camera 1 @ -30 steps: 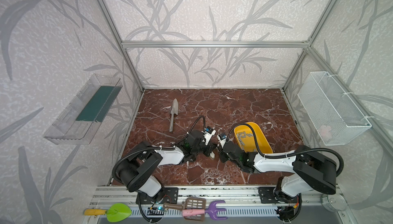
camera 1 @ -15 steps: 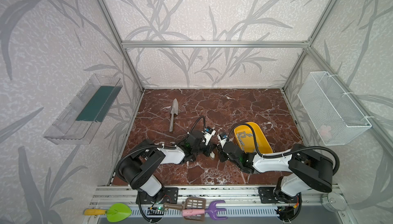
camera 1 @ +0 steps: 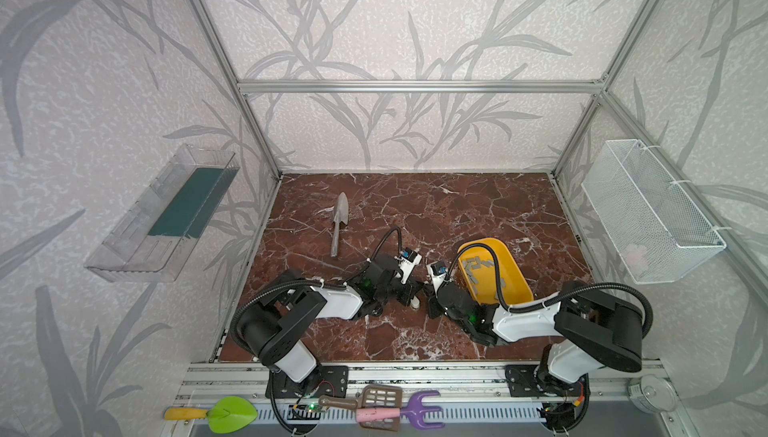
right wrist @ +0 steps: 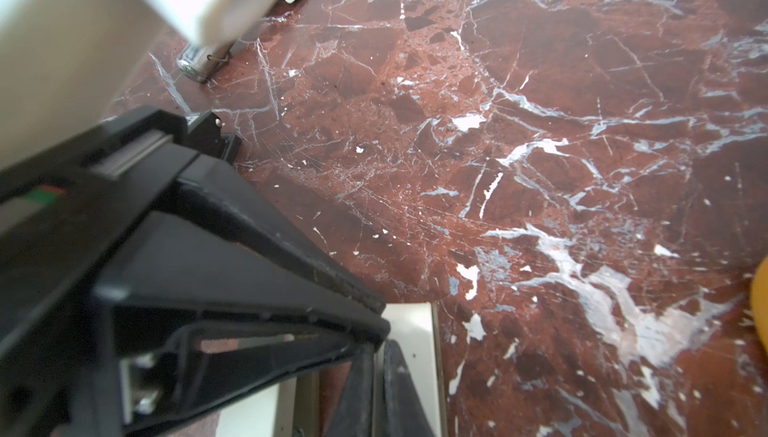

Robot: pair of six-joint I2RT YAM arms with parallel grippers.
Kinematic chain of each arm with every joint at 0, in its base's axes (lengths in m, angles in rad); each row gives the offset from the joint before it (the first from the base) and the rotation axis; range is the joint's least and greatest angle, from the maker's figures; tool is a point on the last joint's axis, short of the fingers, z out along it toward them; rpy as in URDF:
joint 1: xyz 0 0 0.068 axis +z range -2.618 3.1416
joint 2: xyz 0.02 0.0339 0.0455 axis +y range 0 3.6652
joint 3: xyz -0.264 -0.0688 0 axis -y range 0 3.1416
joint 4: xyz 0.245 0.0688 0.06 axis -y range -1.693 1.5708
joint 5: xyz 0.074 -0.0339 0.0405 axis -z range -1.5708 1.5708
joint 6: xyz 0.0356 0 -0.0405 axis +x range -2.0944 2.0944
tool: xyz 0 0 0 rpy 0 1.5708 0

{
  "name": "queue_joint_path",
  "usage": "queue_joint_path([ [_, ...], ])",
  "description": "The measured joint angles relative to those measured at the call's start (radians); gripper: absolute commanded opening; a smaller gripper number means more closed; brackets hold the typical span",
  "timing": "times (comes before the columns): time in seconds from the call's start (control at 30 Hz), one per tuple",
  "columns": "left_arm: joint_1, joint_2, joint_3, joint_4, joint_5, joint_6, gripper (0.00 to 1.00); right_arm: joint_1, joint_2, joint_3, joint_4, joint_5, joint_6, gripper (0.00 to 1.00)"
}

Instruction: Load the staples into the stapler

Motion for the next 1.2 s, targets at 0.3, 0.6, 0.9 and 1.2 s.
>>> queue_joint_path([
  [0.3, 0.011, 0.004, 0.0, 0.006, -0.026, 0.0, 0.12, 0.01, 0.117, -0.034, 0.217, 0.047, 0.038, 0.1],
  [0.6, 0.011, 0.008, 0.0, 0.011, -0.032, -0.005, 0.12, 0.01, 0.237, -0.091, 0.507, 0.063, 0.062, 0.09],
  [0.9, 0.01, 0.01, 0.0, 0.002, -0.038, -0.008, 0.12, 0.009, 0.148, -0.043, 0.323, 0.053, 0.034, 0.12],
  [1.2, 0.009, -0.052, -0.001, -0.049, -0.089, -0.008, 0.11, -0.002, 0.026, 0.12, -0.116, 0.05, -0.075, 0.17],
])
